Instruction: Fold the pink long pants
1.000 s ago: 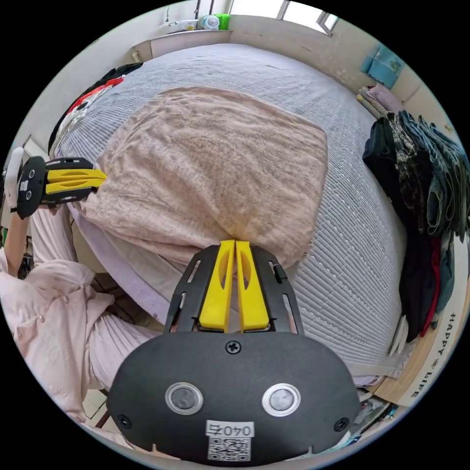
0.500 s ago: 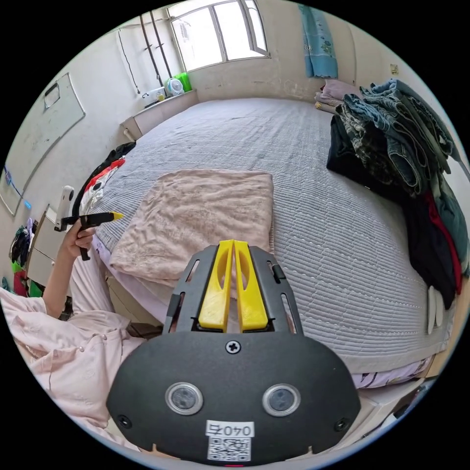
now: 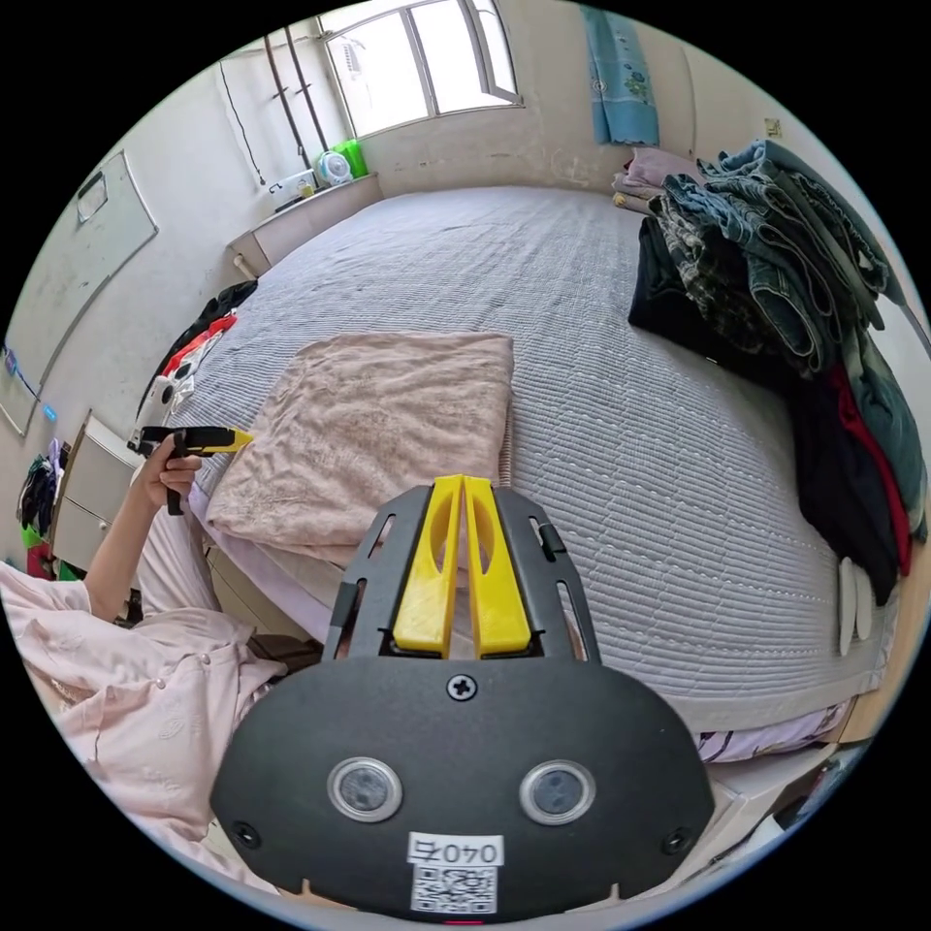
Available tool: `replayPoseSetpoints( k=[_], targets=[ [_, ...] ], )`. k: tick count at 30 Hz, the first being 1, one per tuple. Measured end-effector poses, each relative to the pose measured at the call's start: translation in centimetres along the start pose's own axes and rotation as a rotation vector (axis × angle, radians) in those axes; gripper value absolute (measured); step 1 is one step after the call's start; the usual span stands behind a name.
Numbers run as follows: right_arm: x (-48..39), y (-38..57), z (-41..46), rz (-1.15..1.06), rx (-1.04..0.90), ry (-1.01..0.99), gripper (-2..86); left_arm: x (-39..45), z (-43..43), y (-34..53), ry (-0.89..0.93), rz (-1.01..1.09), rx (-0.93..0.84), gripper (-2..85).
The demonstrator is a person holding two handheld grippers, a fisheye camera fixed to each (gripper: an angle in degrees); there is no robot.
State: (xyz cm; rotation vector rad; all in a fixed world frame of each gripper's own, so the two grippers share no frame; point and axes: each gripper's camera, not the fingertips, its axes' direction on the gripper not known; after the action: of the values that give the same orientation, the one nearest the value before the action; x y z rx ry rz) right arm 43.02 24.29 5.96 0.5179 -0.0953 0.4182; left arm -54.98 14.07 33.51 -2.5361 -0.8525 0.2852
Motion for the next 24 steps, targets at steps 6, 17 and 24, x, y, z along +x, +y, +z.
replayPoseSetpoints(
  k=[6, 17, 24],
  targets=[
    [5.8, -2.2, -1.4, 0.124, 0.076, -0.055, 12.1, 0.8, -0.3, -2.9, 0.043, 0.018, -0.032, 6.8],
    [18.4, -7.1, 1.3, 0.31, -0.06, -0.493, 16.7, 0.5, 0.5, -5.0, 0.224, -0.013, -0.04, -0.9],
    [20.9, -8.4, -0.5, 0.269, -0.077, -0.556, 17.0, -0.2, -4.9, -4.8, 0.188, 0.022, 0.032, -1.1]
  ],
)
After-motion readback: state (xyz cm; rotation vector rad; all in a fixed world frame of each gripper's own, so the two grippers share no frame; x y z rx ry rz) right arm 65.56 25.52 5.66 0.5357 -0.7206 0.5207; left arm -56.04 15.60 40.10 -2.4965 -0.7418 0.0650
